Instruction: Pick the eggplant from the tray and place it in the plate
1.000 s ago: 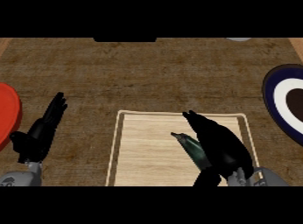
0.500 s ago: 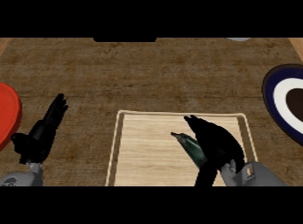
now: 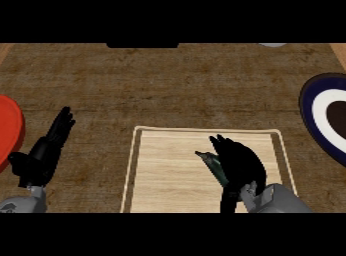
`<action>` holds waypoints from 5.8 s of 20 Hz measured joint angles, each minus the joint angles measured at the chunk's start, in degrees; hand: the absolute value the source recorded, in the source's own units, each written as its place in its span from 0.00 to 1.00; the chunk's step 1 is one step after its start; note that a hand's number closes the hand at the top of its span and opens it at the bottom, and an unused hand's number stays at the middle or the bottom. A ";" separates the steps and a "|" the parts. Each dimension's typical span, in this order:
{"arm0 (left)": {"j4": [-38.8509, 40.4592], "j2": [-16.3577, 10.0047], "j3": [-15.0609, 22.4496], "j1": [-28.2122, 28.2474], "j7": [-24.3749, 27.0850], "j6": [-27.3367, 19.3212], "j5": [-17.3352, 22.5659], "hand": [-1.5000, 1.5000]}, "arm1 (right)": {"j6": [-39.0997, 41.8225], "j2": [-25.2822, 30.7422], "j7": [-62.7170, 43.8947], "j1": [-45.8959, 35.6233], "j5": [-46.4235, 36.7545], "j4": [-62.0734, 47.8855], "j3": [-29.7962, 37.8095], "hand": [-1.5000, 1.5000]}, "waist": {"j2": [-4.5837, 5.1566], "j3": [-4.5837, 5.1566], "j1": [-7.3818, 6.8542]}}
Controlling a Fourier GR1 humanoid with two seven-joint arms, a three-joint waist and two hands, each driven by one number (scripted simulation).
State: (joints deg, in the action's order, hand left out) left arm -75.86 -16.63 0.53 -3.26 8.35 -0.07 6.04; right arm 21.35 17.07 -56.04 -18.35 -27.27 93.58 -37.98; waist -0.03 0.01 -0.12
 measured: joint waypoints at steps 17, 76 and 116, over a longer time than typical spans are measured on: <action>-2.00 1.50 -1.44 0.61 -1.74 1.21 -1.71 0.50 | -0.23 0.39 14.23 2.53 -8.83 -2.49 4.94 1.00 | -0.82 0.46 0.33; -1.54 3.42 -4.11 -0.73 -2.29 3.53 -4.48 0.50 | -29.44 22.56 67.29 4.55 14.93 -30.85 65.97 0.00 | 0.15 -0.02 -0.54; -2.14 4.80 -5.32 -0.99 -2.29 4.00 -5.78 0.50 | 0.27 32.48 101.20 11.52 37.60 -76.56 88.12 0.00 | 0.36 -0.42 -0.44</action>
State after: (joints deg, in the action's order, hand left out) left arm -78.00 -11.84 -4.80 -4.25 6.06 3.92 0.26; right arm 21.62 49.55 45.16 -6.83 10.33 17.01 50.14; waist 0.33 -0.41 -0.57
